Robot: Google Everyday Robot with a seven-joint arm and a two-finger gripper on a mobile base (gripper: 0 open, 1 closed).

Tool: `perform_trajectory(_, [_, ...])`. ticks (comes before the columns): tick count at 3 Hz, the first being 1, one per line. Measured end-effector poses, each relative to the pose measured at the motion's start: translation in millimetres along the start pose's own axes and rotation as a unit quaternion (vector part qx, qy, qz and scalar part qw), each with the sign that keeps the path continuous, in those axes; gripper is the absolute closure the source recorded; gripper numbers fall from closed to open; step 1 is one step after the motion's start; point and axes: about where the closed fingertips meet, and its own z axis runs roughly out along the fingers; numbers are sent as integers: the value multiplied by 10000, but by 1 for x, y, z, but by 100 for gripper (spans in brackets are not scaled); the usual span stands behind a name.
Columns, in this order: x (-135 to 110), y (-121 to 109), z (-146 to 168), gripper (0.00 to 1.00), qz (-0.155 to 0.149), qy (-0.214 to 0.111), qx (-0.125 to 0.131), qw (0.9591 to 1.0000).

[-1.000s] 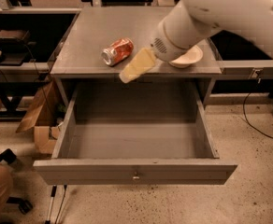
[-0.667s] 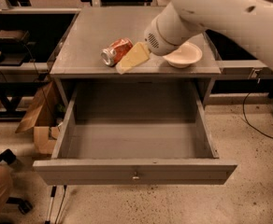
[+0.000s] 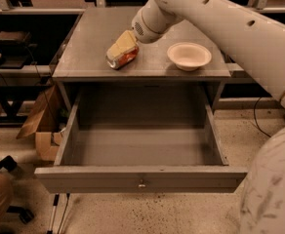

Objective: Place coke can into top drawer

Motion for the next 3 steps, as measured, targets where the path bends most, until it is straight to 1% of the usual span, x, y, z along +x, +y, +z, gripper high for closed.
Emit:
perform_trajectory(1, [0,0,0,0,0,0,0,10000])
perform_trajectory(2, [-3,14,11,0,-270,24,-160,9995])
perform_trajectory(3, [-5,34,33,0,-598,109,-434,9972])
